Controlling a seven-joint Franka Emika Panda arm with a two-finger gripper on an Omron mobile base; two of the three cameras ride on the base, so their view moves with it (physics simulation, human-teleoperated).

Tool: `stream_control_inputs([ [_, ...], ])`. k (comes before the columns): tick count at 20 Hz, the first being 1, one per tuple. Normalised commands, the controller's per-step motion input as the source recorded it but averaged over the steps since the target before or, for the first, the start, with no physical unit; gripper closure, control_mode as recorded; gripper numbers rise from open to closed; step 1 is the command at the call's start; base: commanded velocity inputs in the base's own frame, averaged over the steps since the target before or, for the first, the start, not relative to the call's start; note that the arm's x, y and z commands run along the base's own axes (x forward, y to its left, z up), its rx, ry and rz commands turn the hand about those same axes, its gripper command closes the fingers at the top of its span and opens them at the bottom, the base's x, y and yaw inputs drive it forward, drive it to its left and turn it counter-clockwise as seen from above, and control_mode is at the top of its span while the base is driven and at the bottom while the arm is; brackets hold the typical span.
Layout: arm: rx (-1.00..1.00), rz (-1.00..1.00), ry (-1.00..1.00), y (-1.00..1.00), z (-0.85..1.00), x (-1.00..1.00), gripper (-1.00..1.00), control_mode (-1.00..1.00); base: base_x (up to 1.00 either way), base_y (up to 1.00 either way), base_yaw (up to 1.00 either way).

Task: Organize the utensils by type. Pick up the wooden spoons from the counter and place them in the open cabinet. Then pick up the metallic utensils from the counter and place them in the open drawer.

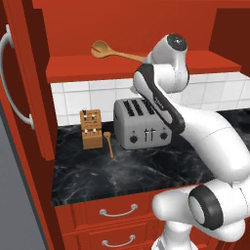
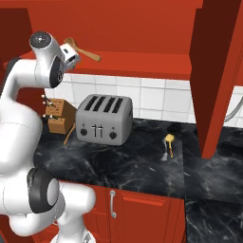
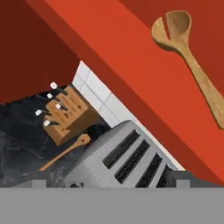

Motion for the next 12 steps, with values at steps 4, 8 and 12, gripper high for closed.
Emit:
stream_control_inputs([
  [4, 0.21, -0.44, 0.15, 0.02, -0.56, -0.13, -1.00, -1.00, 0.00, 0.00, 0.00],
  [8, 0.29, -0.38, 0.12, 0.00, -0.56, -0.23, -1.00, -1.00, 0.00, 0.00, 0.00],
  [12, 0.28, -0.36, 0.18, 0.03, -0.46, -0.18, -1.00, -1.00, 0.00, 0.00, 0.00],
])
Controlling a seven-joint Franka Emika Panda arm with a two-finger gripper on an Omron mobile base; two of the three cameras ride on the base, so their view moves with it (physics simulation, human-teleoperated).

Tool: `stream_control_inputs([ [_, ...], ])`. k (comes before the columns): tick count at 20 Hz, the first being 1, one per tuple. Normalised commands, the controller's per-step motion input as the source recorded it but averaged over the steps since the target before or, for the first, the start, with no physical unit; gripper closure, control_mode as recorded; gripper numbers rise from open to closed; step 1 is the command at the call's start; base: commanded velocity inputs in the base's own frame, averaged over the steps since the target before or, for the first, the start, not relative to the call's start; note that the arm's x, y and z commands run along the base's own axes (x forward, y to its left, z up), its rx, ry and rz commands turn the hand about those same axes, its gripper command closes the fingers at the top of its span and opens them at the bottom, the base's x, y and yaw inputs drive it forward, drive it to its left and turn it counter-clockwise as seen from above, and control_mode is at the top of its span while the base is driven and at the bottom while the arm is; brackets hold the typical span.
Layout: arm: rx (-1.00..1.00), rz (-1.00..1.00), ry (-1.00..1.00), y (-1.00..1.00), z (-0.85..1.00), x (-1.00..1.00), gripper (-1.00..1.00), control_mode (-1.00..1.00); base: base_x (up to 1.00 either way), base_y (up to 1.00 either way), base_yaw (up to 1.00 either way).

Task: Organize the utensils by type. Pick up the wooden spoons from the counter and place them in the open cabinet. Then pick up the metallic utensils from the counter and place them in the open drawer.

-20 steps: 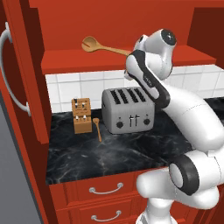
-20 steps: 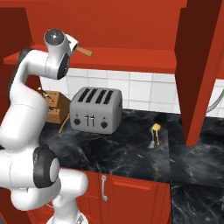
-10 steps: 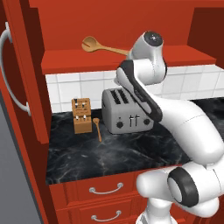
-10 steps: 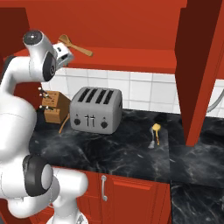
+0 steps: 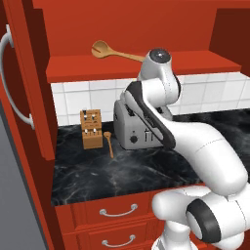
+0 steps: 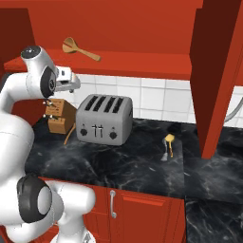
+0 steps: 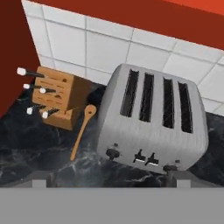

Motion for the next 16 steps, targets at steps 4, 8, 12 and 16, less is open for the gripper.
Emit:
stream_control_inputs([
  [4, 0.27, -0.29, 0.12, 0.10, -0.62, -0.01, -1.00, -1.00, 0.00, 0.00, 0.00],
  [8, 0.12, -0.19, 0.08, 0.15, -0.82, 0.03, -1.00, -1.00, 0.00, 0.00, 0.00],
  [12, 0.02, -0.08, 0.07, 0.11, -0.87, 0.18, -1.00, -1.00, 0.00, 0.00, 0.00],
  [16, 0.05, -0.08, 0.03, 0.04, -0.92, 0.09, -1.00, -1.00, 0.00, 0.00, 0.00],
])
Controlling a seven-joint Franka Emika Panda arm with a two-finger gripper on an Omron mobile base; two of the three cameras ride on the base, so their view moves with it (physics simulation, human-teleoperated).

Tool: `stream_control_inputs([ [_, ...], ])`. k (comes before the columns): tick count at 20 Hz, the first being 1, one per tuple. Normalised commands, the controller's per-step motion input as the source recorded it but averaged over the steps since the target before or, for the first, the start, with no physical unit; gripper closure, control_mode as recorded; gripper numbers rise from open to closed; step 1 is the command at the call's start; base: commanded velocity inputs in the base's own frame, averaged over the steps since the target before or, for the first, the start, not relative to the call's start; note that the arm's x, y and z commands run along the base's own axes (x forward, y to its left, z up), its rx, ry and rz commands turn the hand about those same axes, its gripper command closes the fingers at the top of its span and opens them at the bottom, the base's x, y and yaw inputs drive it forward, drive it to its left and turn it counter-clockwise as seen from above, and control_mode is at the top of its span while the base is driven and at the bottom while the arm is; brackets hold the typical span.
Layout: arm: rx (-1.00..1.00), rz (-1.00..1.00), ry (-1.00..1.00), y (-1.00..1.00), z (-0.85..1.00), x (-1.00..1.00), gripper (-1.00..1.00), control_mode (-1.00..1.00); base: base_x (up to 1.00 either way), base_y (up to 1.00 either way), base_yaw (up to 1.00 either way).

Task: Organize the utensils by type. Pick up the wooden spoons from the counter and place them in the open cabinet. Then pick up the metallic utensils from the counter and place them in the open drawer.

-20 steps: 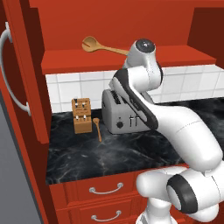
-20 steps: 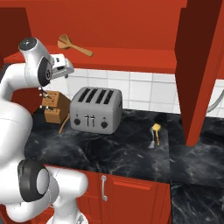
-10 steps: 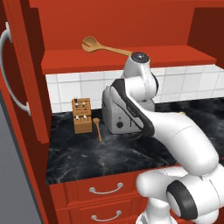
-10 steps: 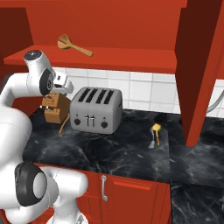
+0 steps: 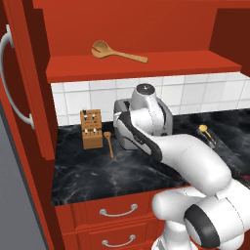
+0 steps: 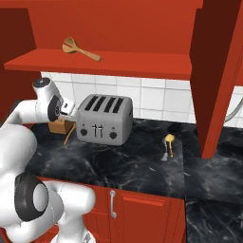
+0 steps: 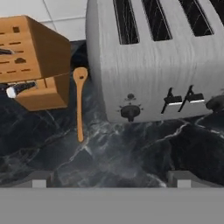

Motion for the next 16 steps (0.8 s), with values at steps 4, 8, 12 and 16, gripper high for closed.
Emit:
stream_control_inputs([
  [4, 0.05, -0.07, 0.00, 0.13, -0.93, 0.17, -1.00, -1.00, 0.00, 0.00, 0.00],
  [8, 0.01, -0.01, 0.01, 0.38, -0.72, 0.23, -1.00, -1.00, 0.00, 0.00, 0.00],
  [12, 0.00, 0.00, 0.04, 0.56, -0.35, 0.25, -1.00, -1.00, 0.00, 0.00, 0.00],
  [16, 0.00, 0.00, 0.10, 0.31, -0.06, 0.21, -1.00, -1.00, 0.00, 0.00, 0.00],
])
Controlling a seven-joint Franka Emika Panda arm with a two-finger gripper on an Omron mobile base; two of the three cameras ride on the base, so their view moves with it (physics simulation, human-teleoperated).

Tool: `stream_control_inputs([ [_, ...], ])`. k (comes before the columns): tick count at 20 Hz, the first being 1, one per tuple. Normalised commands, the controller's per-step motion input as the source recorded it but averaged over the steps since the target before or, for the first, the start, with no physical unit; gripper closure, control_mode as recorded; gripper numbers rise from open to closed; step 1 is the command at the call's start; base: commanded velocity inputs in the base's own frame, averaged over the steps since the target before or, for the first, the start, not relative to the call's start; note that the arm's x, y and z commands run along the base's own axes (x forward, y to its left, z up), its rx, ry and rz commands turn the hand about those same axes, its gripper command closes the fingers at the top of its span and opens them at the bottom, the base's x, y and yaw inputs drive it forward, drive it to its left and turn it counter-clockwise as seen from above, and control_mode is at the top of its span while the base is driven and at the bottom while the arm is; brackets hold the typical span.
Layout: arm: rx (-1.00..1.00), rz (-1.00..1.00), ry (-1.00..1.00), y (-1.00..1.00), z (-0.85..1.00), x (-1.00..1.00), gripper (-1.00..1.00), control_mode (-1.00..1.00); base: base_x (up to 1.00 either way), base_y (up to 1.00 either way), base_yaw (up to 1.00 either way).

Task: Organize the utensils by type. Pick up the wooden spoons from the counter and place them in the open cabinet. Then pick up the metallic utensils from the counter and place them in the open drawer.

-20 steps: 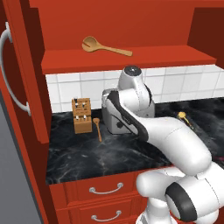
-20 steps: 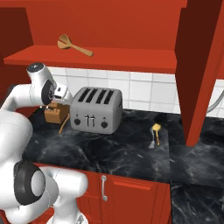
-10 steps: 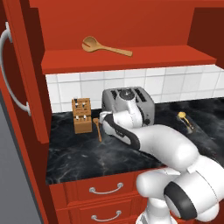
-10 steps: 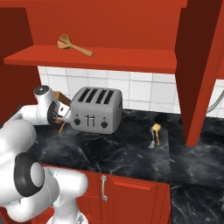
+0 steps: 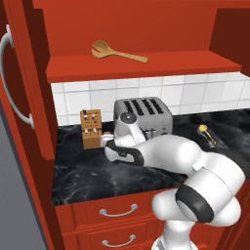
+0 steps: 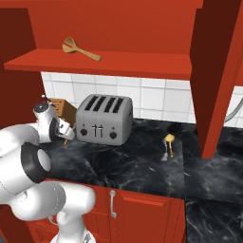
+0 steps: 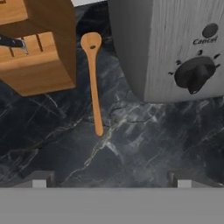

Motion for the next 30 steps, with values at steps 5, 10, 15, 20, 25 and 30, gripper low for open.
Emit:
stream_control_inputs([
  [5, 0.00, 0.00, 0.03, 0.13, -0.17, 0.21, -1.00, -1.00, 0.00, 0.00, 0.00],
  [10, 0.00, 0.00, 0.00, 0.01, -0.27, 0.22, -1.00, -1.00, 0.00, 0.00, 0.00],
  [15, 0.00, 0.00, 0.00, 0.00, -0.32, 0.22, -1.00, -1.00, 0.00, 0.00, 0.00],
  [20, 0.00, 0.00, 0.00, 0.04, -0.19, 0.30, -1.00, -1.00, 0.00, 0.00, 0.00],
  [25, 0.00, 0.00, 0.01, 0.06, -0.07, 0.22, -1.00, -1.00, 0.00, 0.00, 0.00],
  [30, 0.00, 0.00, 0.00, 0.18, -0.12, 0.18, -1.00, -1.00, 0.00, 0.00, 0.00],
])
